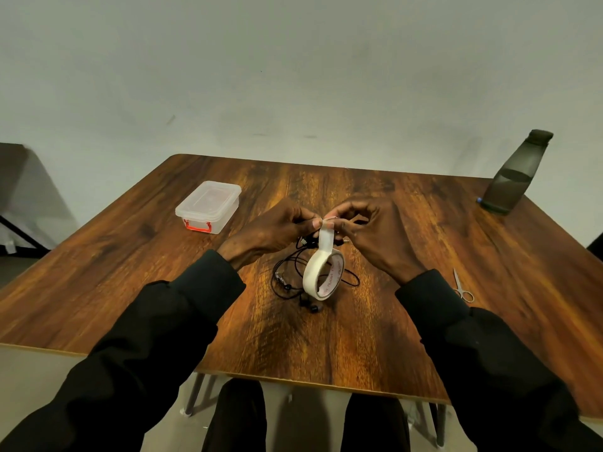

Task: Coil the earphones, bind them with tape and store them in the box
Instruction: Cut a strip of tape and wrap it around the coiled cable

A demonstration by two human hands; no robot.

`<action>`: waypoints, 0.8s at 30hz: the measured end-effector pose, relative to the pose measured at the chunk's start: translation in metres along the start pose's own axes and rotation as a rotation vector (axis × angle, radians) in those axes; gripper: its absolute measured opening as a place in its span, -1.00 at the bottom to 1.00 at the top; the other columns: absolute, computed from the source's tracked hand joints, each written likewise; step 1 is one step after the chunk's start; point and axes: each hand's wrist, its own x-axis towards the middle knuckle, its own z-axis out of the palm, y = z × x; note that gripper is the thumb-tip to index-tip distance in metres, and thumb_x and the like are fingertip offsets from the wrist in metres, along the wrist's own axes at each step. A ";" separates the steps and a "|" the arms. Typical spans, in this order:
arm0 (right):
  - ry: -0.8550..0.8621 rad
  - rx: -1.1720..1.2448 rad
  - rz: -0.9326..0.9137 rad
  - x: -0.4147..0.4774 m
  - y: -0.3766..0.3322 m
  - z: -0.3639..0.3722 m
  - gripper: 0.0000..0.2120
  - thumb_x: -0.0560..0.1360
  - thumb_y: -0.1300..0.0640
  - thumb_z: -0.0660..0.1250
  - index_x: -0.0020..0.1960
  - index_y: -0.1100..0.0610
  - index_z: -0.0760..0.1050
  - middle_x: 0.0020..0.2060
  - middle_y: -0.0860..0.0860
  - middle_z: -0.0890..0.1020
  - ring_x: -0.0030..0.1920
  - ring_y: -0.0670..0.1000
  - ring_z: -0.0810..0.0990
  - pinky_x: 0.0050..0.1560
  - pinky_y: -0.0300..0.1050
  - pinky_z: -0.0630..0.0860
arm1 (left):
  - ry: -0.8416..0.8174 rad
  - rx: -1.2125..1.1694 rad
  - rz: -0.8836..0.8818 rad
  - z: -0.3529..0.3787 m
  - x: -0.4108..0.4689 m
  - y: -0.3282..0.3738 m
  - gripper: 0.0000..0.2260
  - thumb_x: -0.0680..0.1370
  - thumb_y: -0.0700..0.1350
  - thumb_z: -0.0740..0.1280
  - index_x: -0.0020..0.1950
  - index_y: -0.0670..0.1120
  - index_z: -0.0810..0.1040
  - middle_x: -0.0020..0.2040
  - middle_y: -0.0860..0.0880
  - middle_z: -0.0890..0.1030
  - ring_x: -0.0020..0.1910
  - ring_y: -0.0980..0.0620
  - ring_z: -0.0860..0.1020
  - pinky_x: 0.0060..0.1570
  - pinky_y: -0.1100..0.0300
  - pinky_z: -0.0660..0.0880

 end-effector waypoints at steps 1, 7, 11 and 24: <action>0.008 0.003 0.000 0.001 0.001 0.000 -0.94 0.49 0.25 0.51 -0.07 0.25 0.70 -0.15 0.00 0.68 -0.21 -0.08 0.68 -0.26 -0.20 0.64 | -0.027 0.016 0.002 -0.001 0.001 0.002 -0.75 0.70 -0.25 0.22 -0.06 -0.24 0.67 -0.42 0.23 0.57 -0.38 0.31 0.47 -0.31 0.44 0.38; 0.012 -0.004 -0.009 0.003 0.000 -0.004 -0.97 0.51 0.27 0.48 -0.08 0.18 0.68 -0.17 -0.10 0.66 -0.20 -0.12 0.67 -0.26 -0.21 0.64 | -0.146 -0.019 -0.013 -0.010 0.002 0.004 -0.66 0.73 -0.10 0.16 -0.14 -0.16 0.60 -0.32 0.12 0.51 -0.30 0.14 0.41 -0.21 0.17 0.36; 0.021 -0.012 -0.020 0.006 -0.001 -0.004 -0.94 0.49 0.30 0.49 -0.09 0.17 0.70 -0.18 -0.12 0.67 -0.21 -0.16 0.66 -0.26 -0.30 0.58 | -0.132 0.017 0.038 -0.007 0.004 0.013 -0.84 0.65 -0.23 0.32 0.13 -0.24 0.66 -0.29 0.24 0.67 -0.27 0.31 0.58 -0.20 0.42 0.46; 0.054 -0.034 0.022 0.011 -0.002 -0.010 -0.81 0.52 0.15 0.50 0.12 0.14 0.69 -0.07 0.03 0.73 -0.11 0.00 0.72 -0.17 0.05 0.72 | 0.010 0.198 0.129 -0.009 0.009 0.024 -0.84 0.61 -0.18 0.39 0.09 -0.20 0.72 -0.07 -0.02 0.72 -0.23 0.20 0.61 -0.23 0.42 0.46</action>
